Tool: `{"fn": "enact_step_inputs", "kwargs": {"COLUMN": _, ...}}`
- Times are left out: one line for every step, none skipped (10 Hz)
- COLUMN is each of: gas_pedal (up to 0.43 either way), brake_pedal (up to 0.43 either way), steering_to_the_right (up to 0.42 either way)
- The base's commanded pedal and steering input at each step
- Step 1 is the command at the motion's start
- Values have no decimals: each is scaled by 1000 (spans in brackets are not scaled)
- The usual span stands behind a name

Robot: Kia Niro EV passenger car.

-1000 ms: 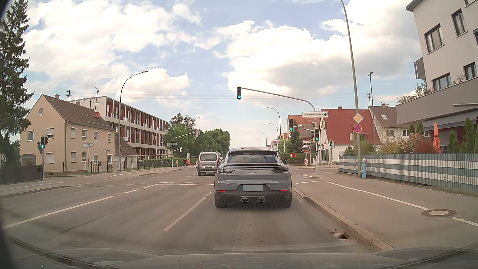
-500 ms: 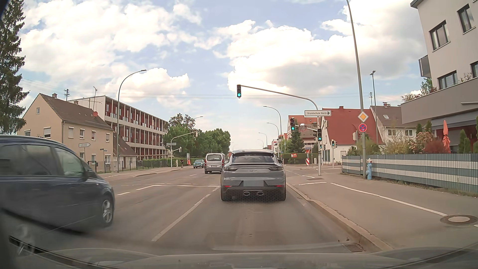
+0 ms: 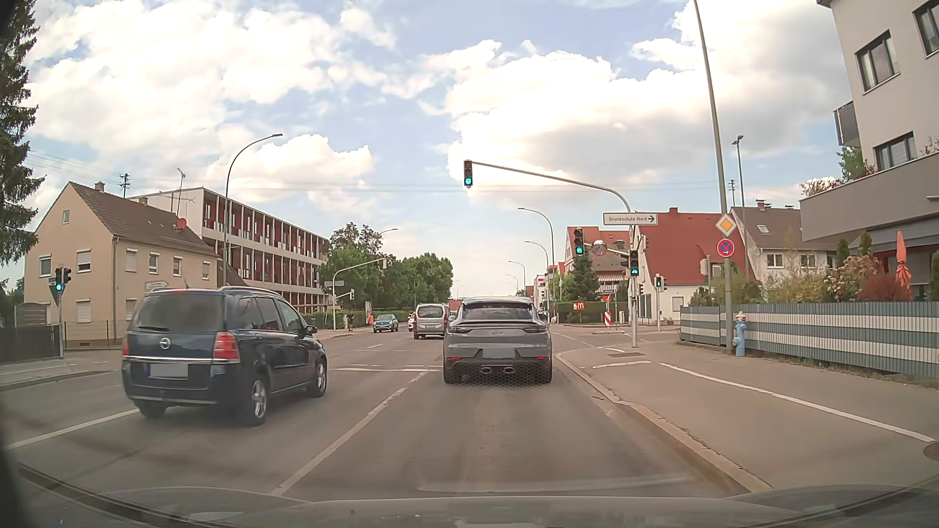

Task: Follow the waypoints while adhering to traffic rules and regulations

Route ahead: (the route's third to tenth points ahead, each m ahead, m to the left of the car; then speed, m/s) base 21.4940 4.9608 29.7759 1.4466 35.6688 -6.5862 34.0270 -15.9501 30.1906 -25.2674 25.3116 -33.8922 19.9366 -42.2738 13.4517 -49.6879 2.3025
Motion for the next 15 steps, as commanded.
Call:
{"fn": "enact_step_inputs", "kwargs": {"gas_pedal": 209, "brake_pedal": 24, "steering_to_the_right": 4}}
{"fn": "enact_step_inputs", "kwargs": {"gas_pedal": 209, "brake_pedal": 24, "steering_to_the_right": 1}}
{"fn": "enact_step_inputs", "kwargs": {"gas_pedal": 209, "brake_pedal": 18, "steering_to_the_right": 0}}
{"fn": "enact_step_inputs", "kwargs": {"gas_pedal": 209, "brake_pedal": 24, "steering_to_the_right": 0}}
{"fn": "enact_step_inputs", "kwargs": {"gas_pedal": 209, "brake_pedal": 24, "steering_to_the_right": -3}}
{"fn": "enact_step_inputs", "kwargs": {"gas_pedal": 209, "brake_pedal": 18, "steering_to_the_right": -9}}
{"fn": "enact_step_inputs", "kwargs": {"gas_pedal": 197, "brake_pedal": 18, "steering_to_the_right": -14}}
{"fn": "enact_step_inputs", "kwargs": {"gas_pedal": 197, "brake_pedal": 18, "steering_to_the_right": -15}}
{"fn": "enact_step_inputs", "kwargs": {"gas_pedal": 177, "brake_pedal": 18, "steering_to_the_right": -15}}
{"fn": "enact_step_inputs", "kwargs": {"gas_pedal": 169, "brake_pedal": 24, "steering_to_the_right": -15}}
{"fn": "enact_step_inputs", "kwargs": {"gas_pedal": 169, "brake_pedal": 18, "steering_to_the_right": -15}}
{"fn": "enact_step_inputs", "kwargs": {"gas_pedal": 169, "brake_pedal": 18, "steering_to_the_right": -15}}
{"fn": "enact_step_inputs", "kwargs": {"gas_pedal": 169, "brake_pedal": 24, "steering_to_the_right": -14}}
{"fn": "enact_step_inputs", "kwargs": {"gas_pedal": 169, "brake_pedal": 24, "steering_to_the_right": -14}}
{"fn": "enact_step_inputs", "kwargs": {"gas_pedal": 169, "brake_pedal": 18, "steering_to_the_right": -12}}
